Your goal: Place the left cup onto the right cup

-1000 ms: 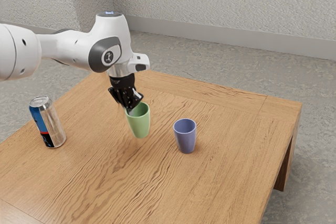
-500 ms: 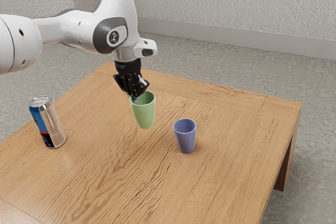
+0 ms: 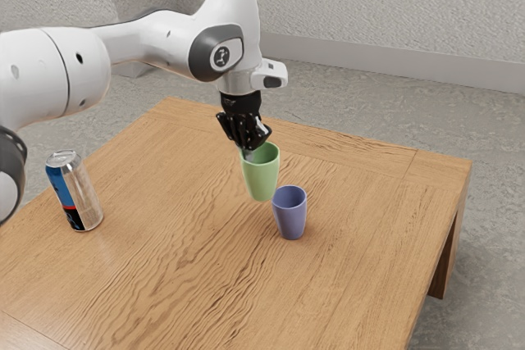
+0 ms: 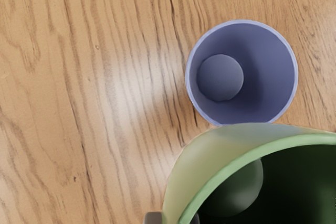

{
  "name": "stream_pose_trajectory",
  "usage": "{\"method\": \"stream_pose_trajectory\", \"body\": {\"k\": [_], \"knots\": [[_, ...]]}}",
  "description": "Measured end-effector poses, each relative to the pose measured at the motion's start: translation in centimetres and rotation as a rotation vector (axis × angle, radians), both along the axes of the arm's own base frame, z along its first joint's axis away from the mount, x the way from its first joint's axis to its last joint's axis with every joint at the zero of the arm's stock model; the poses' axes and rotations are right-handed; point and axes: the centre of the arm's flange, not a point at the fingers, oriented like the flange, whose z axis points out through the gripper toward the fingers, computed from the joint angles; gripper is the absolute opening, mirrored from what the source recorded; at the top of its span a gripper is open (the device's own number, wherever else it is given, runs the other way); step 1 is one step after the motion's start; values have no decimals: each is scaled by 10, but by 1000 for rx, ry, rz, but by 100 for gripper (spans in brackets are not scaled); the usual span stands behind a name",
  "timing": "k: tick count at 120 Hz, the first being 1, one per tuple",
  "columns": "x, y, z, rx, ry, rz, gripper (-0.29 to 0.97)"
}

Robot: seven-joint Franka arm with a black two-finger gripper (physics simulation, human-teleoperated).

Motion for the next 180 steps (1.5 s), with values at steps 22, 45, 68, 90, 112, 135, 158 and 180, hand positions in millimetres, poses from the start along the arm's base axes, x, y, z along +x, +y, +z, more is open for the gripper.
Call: {"method": "stream_pose_trajectory", "body": {"k": [22,45,68,90,112,135,158,180], "knots": [[14,-16,-2,0,-8,-21,-11],[32,-31,-1,-3,-24,-38,-11],[43,-27,-15,-6,-7,-29,-11],[49,-29,-26,-10,5,-32,-11],[50,-32,-37,-9,21,-35,-11],[52,-31,-46,-12,33,-31,-11],[52,-30,-48,-49,42,-18,18],[52,-32,-46,-72,45,-13,46]]}}
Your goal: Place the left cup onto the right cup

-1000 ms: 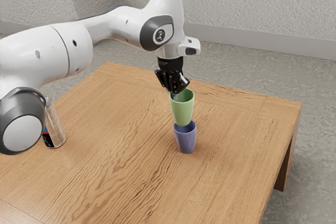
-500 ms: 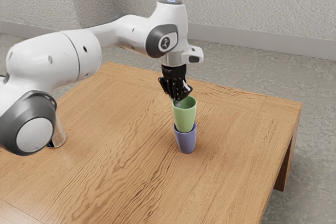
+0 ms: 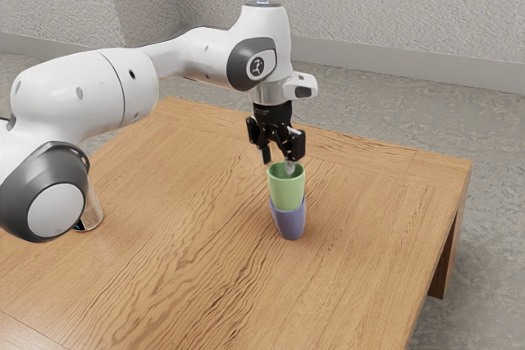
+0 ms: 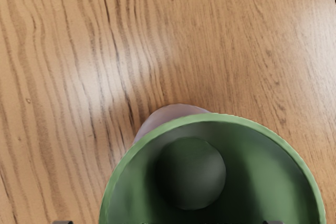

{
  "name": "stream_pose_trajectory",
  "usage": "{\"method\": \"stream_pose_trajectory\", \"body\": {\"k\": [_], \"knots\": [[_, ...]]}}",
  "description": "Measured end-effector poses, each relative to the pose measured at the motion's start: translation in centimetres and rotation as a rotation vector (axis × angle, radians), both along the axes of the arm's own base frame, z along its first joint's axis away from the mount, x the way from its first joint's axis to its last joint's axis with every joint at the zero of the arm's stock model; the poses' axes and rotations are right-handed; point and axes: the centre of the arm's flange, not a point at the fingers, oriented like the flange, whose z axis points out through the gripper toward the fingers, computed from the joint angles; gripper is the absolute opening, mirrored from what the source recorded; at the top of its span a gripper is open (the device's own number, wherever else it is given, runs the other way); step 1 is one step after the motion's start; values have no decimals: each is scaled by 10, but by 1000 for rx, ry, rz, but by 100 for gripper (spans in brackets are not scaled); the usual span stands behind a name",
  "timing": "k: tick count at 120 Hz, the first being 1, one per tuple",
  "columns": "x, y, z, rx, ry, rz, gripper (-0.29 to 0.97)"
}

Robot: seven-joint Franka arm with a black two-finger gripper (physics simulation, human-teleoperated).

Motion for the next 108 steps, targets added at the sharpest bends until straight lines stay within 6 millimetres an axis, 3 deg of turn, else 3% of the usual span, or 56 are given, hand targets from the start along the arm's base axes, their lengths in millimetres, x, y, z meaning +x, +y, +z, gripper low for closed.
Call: {"method": "stream_pose_trajectory", "body": {"k": [11,31,67,80,92,108], "knots": [[-1,2,7,-4,-7,3,53],[-7,7,39,-12,-29,8,60],[-35,32,113,-32,-68,28,65],[-48,66,134,-37,-64,71,65],[-65,113,160,-44,-65,136,66],[-103,175,191,-56,-67,229,66]]}}
